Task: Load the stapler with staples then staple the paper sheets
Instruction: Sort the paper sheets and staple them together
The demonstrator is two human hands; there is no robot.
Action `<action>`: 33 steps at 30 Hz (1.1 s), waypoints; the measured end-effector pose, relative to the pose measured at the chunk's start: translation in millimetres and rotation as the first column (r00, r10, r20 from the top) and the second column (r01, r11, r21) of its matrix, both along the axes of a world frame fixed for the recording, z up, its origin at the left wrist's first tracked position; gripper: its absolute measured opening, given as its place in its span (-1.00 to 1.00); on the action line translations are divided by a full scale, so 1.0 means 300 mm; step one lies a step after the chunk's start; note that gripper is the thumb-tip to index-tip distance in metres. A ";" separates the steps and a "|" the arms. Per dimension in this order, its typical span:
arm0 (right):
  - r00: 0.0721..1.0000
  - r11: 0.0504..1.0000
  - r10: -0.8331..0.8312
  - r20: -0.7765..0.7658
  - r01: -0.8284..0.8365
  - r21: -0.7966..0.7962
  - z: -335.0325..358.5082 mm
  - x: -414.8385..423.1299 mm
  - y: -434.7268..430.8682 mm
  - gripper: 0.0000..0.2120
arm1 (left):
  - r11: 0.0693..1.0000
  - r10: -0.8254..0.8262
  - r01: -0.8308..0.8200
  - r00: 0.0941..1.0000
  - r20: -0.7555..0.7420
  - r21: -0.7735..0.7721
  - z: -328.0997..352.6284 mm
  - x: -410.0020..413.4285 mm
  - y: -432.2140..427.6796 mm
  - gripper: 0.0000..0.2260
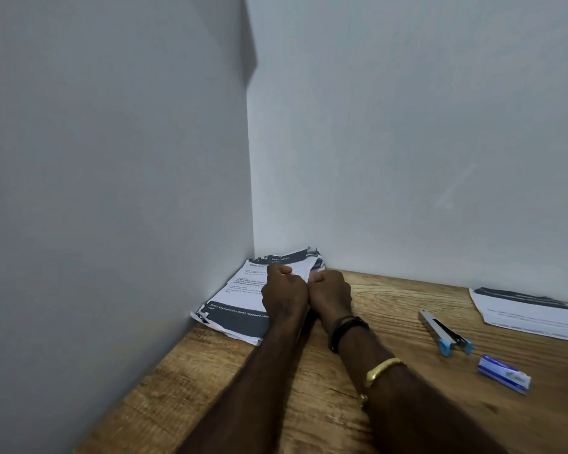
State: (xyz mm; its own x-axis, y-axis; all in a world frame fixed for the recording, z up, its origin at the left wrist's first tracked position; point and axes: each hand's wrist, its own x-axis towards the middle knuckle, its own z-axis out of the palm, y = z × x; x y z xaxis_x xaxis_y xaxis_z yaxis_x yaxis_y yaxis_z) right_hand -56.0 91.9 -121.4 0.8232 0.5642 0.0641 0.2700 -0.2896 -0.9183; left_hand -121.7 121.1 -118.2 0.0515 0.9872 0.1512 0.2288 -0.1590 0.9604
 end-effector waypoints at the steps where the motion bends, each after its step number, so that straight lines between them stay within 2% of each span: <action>1: 1.000 1.000 0.003 -0.013 -0.003 0.021 0.001 -0.002 -0.002 -0.83 | 1.000 0.008 -0.008 1.000 0.015 0.019 0.001 -0.001 -0.001 -0.81; 5: 0.996 0.990 0.043 -0.074 -0.032 0.137 -0.001 0.001 0.006 -0.96 | 0.995 0.025 -0.029 0.999 0.041 0.100 0.006 -0.002 -0.005 -0.84; 8: 0.988 0.978 0.115 -0.099 -0.096 0.186 -0.015 0.007 0.016 -0.77 | 0.992 0.011 -0.016 0.999 0.035 0.128 0.009 -0.002 -0.007 -0.84; 11: 0.987 0.975 0.135 -0.089 -0.117 0.186 -0.021 0.014 0.021 -0.85 | 0.990 0.017 -0.026 0.998 0.062 0.141 0.013 -0.002 -0.011 -0.85; 13: 0.987 0.977 0.117 -0.110 -0.095 0.190 -0.021 0.020 0.016 -0.88 | 0.985 0.011 -0.023 0.997 0.075 0.172 0.015 -0.004 -0.014 -0.86; 19: 0.978 0.956 0.071 -0.194 -0.011 0.294 -0.022 0.048 0.005 -0.74 | 0.975 -0.036 0.002 0.988 0.147 0.223 0.027 -0.007 -0.028 -0.91; 26: 0.980 0.917 0.028 -0.197 0.054 0.396 -0.016 0.068 -0.057 -0.76 | 0.930 -0.117 0.017 0.961 0.252 0.366 0.071 -0.008 -0.078 -0.92; 33: 0.975 0.894 0.003 -0.221 0.096 0.438 -0.005 0.144 -0.210 -0.73 | 0.929 -0.077 -0.002 0.977 0.199 0.371 0.096 -0.014 -0.098 -0.85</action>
